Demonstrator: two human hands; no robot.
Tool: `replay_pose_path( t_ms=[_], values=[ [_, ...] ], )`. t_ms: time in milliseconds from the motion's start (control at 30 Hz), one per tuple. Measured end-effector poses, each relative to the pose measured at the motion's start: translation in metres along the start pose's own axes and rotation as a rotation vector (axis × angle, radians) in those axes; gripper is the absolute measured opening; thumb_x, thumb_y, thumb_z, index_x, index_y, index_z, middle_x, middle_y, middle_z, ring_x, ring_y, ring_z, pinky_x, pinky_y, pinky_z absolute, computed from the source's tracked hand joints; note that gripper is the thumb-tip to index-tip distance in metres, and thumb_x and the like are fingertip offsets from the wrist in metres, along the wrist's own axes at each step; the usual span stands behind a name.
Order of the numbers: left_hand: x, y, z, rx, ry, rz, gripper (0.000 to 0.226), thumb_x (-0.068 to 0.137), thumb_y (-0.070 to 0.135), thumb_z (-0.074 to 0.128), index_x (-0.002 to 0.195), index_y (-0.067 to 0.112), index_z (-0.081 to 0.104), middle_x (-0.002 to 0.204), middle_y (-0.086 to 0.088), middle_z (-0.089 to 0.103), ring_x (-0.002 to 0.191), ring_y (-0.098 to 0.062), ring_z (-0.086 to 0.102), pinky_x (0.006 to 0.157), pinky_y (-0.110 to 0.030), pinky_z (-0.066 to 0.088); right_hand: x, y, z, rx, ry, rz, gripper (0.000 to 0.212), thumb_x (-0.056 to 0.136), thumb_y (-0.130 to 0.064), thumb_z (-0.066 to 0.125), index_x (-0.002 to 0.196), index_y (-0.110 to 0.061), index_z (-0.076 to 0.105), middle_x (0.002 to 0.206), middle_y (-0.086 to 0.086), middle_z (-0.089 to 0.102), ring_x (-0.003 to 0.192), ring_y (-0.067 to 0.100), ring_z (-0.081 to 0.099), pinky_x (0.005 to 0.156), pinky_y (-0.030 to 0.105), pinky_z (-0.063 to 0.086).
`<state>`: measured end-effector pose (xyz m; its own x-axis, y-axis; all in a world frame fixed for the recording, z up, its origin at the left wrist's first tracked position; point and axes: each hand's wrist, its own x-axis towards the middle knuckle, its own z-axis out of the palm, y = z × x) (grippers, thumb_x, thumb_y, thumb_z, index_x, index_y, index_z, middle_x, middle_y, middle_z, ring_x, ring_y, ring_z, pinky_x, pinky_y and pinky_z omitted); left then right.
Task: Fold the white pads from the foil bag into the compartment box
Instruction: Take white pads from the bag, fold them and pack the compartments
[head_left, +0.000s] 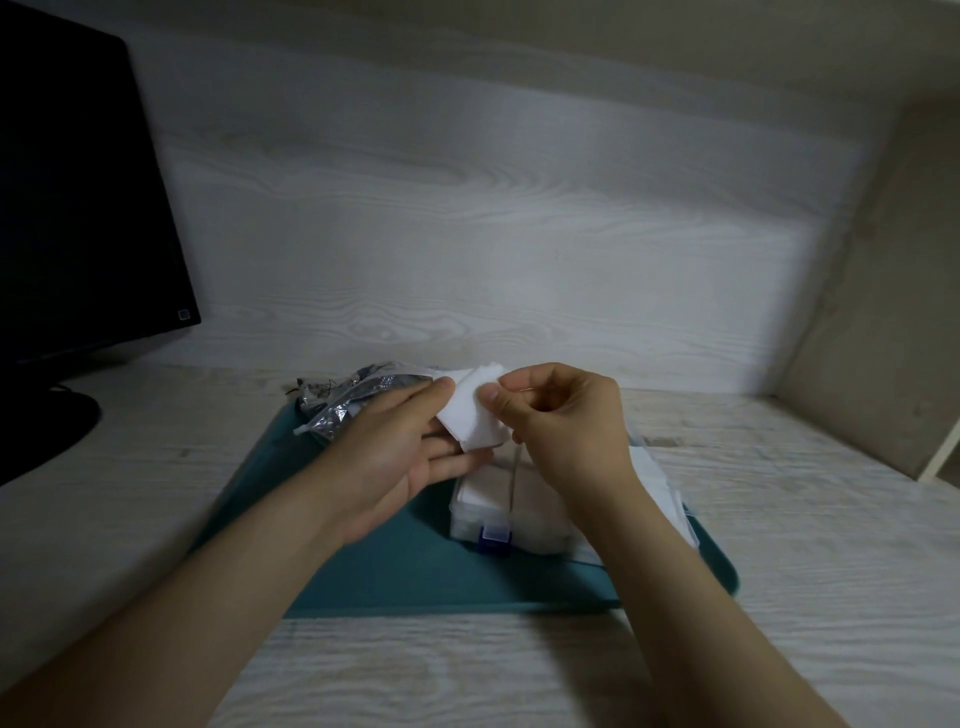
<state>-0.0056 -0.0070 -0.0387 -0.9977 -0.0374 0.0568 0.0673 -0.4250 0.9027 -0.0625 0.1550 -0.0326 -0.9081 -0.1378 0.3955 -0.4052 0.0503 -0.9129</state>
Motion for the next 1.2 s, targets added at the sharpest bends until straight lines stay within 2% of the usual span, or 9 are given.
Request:
replay_pose_path(
  t_ms=[267, 433, 500, 600, 733, 833, 967, 1100, 1200],
  values=[
    [0.001, -0.001, -0.001, 0.008, -0.01, -0.002, 0.035, 0.114, 0.023, 0.045, 0.137, 0.003, 0.061, 0.122, -0.023, 0.075, 0.113, -0.036, 0.074, 0.096, -0.046, 0.061, 0.001, 0.002, 0.003, -0.097, 0.053, -0.057, 0.014, 0.083, -0.025, 0.089, 0.09, -0.021, 0.078, 0.077, -0.001, 0.076, 0.067, 0.008, 0.069, 0.069, 0.031, 0.061],
    [0.003, -0.002, -0.004, 0.049, 0.001, 0.004, 0.035, 0.114, 0.025, 0.045, 0.131, 0.001, 0.063, 0.119, -0.021, 0.076, 0.111, -0.032, 0.075, 0.092, -0.044, 0.064, -0.002, 0.005, 0.008, -0.506, 0.109, -0.392, 0.01, 0.083, -0.036, 0.086, 0.089, -0.032, 0.08, 0.094, -0.013, 0.065, 0.08, -0.001, 0.059, 0.07, 0.006, 0.04],
    [0.006, -0.002, -0.007, 0.052, 0.041, 0.012, 0.036, 0.113, 0.028, 0.049, 0.124, -0.004, 0.06, 0.101, -0.02, 0.07, 0.093, -0.031, 0.07, 0.084, -0.041, 0.064, -0.006, 0.005, 0.012, -0.609, 0.042, -0.474, 0.028, 0.08, -0.049, 0.086, 0.097, -0.029, 0.08, 0.097, -0.013, 0.065, 0.083, 0.001, 0.059, 0.072, 0.008, 0.041],
    [0.007, 0.0, -0.007, 0.032, 0.047, 0.025, 0.056, 0.106, 0.036, 0.06, 0.134, -0.011, 0.051, 0.117, -0.016, 0.052, 0.099, -0.033, 0.047, 0.089, -0.044, 0.062, -0.009, 0.005, 0.014, -0.687, 0.011, -0.493, 0.045, 0.074, -0.056, 0.087, 0.106, -0.026, 0.078, 0.101, -0.012, 0.068, 0.087, 0.006, 0.062, 0.074, 0.024, 0.053],
    [0.006, -0.002, -0.005, 0.116, 0.039, 0.029, 0.028, 0.11, 0.023, 0.052, 0.096, 0.003, 0.064, 0.08, -0.015, 0.066, 0.077, -0.021, 0.07, 0.075, -0.036, 0.064, -0.01, 0.006, 0.013, -0.622, 0.003, -0.528, 0.025, 0.086, -0.039, 0.078, 0.105, -0.024, 0.08, 0.1, -0.01, 0.075, 0.088, 0.005, 0.068, 0.077, 0.027, 0.056],
    [0.002, 0.001, -0.005, 0.143, -0.003, 0.059, 0.033, 0.112, 0.023, 0.046, 0.107, -0.001, 0.068, 0.109, -0.023, 0.077, 0.099, -0.028, 0.077, 0.081, -0.036, 0.065, -0.01, 0.003, 0.013, -0.543, -0.022, -0.53, 0.014, 0.094, -0.033, 0.071, 0.101, -0.027, 0.083, 0.097, -0.014, 0.078, 0.091, 0.001, 0.068, 0.079, 0.017, 0.051],
    [0.001, 0.002, -0.006, 0.121, 0.008, 0.072, 0.033, 0.111, 0.015, 0.049, 0.13, -0.008, 0.063, 0.123, -0.024, 0.074, 0.114, -0.033, 0.074, 0.086, -0.039, 0.065, -0.009, -0.001, 0.011, -0.432, -0.043, -0.452, 0.018, 0.101, -0.027, 0.067, 0.097, -0.026, 0.084, 0.093, -0.017, 0.079, 0.092, -0.005, 0.069, 0.077, 0.007, 0.045],
    [0.003, -0.001, -0.005, 0.119, 0.07, 0.085, 0.028, 0.111, 0.004, 0.044, 0.129, -0.003, 0.064, 0.121, -0.022, 0.076, 0.113, -0.035, 0.075, 0.097, -0.047, 0.061, 0.0, 0.003, 0.009, -0.299, 0.029, -0.323, 0.021, 0.104, -0.02, 0.061, 0.097, -0.018, 0.081, 0.084, -0.01, 0.079, 0.081, 0.007, 0.074, 0.078, 0.038, 0.061],
    [0.004, -0.001, -0.006, 0.102, 0.12, 0.079, 0.026, 0.11, 0.003, 0.046, 0.128, -0.003, 0.063, 0.116, -0.021, 0.077, 0.107, -0.034, 0.077, 0.09, -0.042, 0.064, 0.003, 0.003, 0.006, -0.157, 0.133, -0.271, 0.019, 0.106, -0.014, 0.059, 0.105, -0.014, 0.078, 0.085, -0.005, 0.079, 0.08, 0.008, 0.076, 0.079, 0.041, 0.064]
  ],
)
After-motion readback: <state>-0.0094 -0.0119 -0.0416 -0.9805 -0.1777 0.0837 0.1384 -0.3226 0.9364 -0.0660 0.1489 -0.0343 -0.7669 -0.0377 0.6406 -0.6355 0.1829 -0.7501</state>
